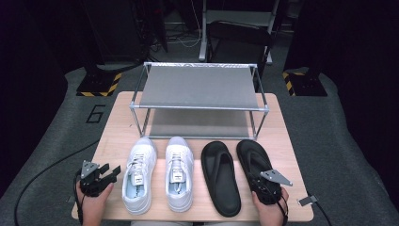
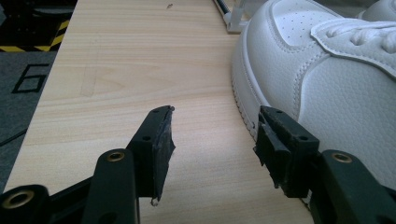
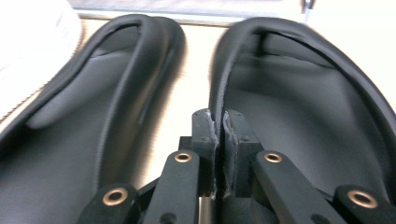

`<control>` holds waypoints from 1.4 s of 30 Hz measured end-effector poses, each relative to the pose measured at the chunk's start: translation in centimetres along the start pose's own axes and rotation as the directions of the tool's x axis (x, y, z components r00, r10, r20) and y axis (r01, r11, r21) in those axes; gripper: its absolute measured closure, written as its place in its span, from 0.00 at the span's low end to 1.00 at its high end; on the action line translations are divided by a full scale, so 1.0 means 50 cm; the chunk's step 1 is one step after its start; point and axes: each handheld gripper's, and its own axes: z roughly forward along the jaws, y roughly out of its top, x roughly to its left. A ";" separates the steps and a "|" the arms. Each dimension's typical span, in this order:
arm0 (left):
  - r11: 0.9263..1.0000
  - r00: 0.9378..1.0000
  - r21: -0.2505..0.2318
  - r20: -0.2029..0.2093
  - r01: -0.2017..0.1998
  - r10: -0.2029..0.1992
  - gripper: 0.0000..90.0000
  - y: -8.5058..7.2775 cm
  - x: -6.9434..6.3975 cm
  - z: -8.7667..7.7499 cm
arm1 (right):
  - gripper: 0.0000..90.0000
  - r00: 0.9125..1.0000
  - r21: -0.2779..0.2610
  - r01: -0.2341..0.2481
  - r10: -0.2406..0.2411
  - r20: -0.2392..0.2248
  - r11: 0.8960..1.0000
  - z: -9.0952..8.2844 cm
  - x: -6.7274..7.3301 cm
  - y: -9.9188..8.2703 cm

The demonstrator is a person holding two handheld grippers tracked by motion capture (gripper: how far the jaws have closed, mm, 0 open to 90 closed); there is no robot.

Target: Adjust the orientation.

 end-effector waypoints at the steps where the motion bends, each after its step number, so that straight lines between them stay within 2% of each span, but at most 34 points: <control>1: 1.000 1.000 -0.001 0.000 0.001 -0.001 0.50 0.000 0.000 0.000 | 0.93 1.000 0.004 -0.011 0.011 0.017 1.000 -0.005 -0.006 -0.001; 6: 1.000 1.000 -0.005 -0.002 0.003 -0.003 0.50 0.000 0.000 0.000 | 0.93 0.997 -0.006 -0.033 0.033 0.066 0.999 -0.012 -0.016 -0.003; 8: 1.000 1.000 -0.018 -0.006 0.004 -0.004 0.50 -0.001 -0.001 0.000 | 0.93 0.997 -0.007 -0.043 0.043 0.065 0.999 -0.014 -0.024 -0.004; 9: 1.000 1.000 -0.002 -0.002 0.003 -0.003 0.50 0.000 0.000 -0.002 | 0.93 0.997 -0.006 -0.044 0.044 0.066 0.999 -0.015 -0.026 -0.005; 13: 1.000 1.000 -0.001 -0.003 0.005 -0.005 0.50 0.000 0.000 -0.002 | 0.92 0.997 -0.012 -0.052 0.053 0.060 0.999 -0.016 -0.031 -0.007; 16: 1.000 1.000 -0.001 -0.003 0.004 -0.004 0.50 0.000 0.000 -0.002 | 0.79 0.997 -0.027 -0.052 0.054 0.063 0.998 -0.019 -0.029 -0.006; 18: 1.000 1.000 -0.001 -0.003 0.005 -0.005 0.50 0.000 0.000 -0.002 | 0.77 0.997 -0.039 -0.056 0.058 0.059 0.998 -0.023 -0.026 -0.003; 19: 1.000 1.000 -0.002 -0.006 0.004 -0.004 0.50 0.000 0.001 -0.002 | 0.74 0.997 -0.074 -0.034 0.039 0.060 0.997 -0.034 -0.011 0.007; 20: 1.000 1.000 -0.002 -0.006 0.004 -0.004 0.50 0.000 0.001 -0.002 | 0.74 0.998 -0.085 -0.023 0.029 0.060 0.996 -0.037 -0.005 0.011; 22: 1.000 1.000 -0.004 -0.004 0.007 -0.007 0.50 0.000 0.001 -0.002 | 0.74 1.000 -0.095 0.006 -0.004 0.019 0.995 -0.043 0.012 0.021; 23: 1.000 1.000 -0.003 -0.004 0.007 -0.007 0.50 0.000 0.000 -0.003 | 0.74 0.999 -0.103 0.028 -0.026 0.024 0.994 -0.046 0.022 0.025; 24: 1.000 1.000 -0.003 -0.004 0.007 -0.007 0.50 0.000 0.000 -0.003 | 0.74 0.999 -0.103 0.028 -0.026 0.024 0.994 -0.046 0.022 0.025; 25: 1.000 1.000 -0.002 -0.004 0.008 -0.008 0.50 0.000 0.001 -0.004 | 0.74 0.999 -0.109 0.034 -0.036 -0.014 0.993 -0.045 0.038 0.031; 26: 1.000 1.000 -0.002 -0.004 0.008 -0.008 0.50 0.000 0.001 -0.004 | 0.74 0.999 -0.109 0.034 -0.036 -0.014 0.993 -0.045 0.038 0.031; 27: 1.000 1.000 -0.003 -0.004 0.010 -0.010 0.50 0.000 0.001 -0.004 | 0.74 0.999 -0.105 0.031 -0.035 -0.035 0.994 -0.040 0.041 0.032; 29: 1.000 1.000 -0.004 -0.003 0.012 -0.012 0.50 -0.001 0.002 -0.003 | 0.74 0.996 -0.053 0.013 -0.018 -0.087 0.999 -0.014 0.051 0.028; 30: 1.000 1.000 -0.004 -0.003 0.012 -0.012 0.50 -0.001 0.002 -0.003 | 0.74 0.996 -0.053 0.013 -0.018 -0.087 0.999 -0.014 0.051 0.028; 31: 1.000 1.000 -0.011 -0.008 0.013 -0.013 0.50 -0.001 0.003 -0.003 | 0.74 0.993 -0.025 0.011 -0.014 -0.113 1.000 -0.001 0.055 0.023; 33: 1.000 1.000 -0.003 -0.007 0.012 -0.013 0.50 -0.001 0.005 -0.003 | 0.74 0.991 -0.005 0.018 -0.018 -0.132 1.000 0.009 0.057 0.018; 38: 1.000 1.000 -0.015 -0.007 0.014 -0.014 0.50 -0.001 0.002 0.001 | 0.69 0.990 -0.008 -0.015 0.014 -0.143 1.000 0.009 0.052 0.018; 39: 1.000 1.000 0.002 -0.003 0.007 -0.007 0.50 0.000 0.002 -0.001 | 0.69 0.989 -0.009 -0.013 0.012 -0.150 1.000 0.009 0.051 0.018; 42: 1.000 1.000 -0.001 -0.004 0.008 -0.008 0.50 0.000 0.001 -0.001 | 0.70 0.986 -0.007 -0.003 0.002 -0.167 1.000 0.010 0.058 0.016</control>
